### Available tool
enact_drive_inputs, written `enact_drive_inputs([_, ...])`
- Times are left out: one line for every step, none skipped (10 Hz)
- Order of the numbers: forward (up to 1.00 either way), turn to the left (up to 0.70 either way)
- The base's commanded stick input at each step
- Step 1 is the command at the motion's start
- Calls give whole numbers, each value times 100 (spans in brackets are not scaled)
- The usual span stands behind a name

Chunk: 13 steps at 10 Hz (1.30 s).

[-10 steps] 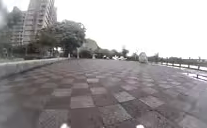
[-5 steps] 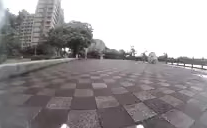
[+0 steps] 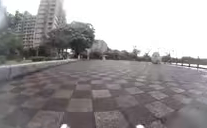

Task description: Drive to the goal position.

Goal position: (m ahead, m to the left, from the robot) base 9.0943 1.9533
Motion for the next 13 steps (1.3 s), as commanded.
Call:
enact_drive_inputs([85, 1])
enact_drive_inputs([85, 1])
enact_drive_inputs([85, 1])
enact_drive_inputs([85, 1])
enact_drive_inputs([85, 1])
enact_drive_inputs([85, 1])
enact_drive_inputs([85, 1])
enact_drive_inputs([85, 1])
enact_drive_inputs([85, 1])
enact_drive_inputs([85, 1])
enact_drive_inputs([85, 1])
enact_drive_inputs([85, 1])
enact_drive_inputs([85, -1])
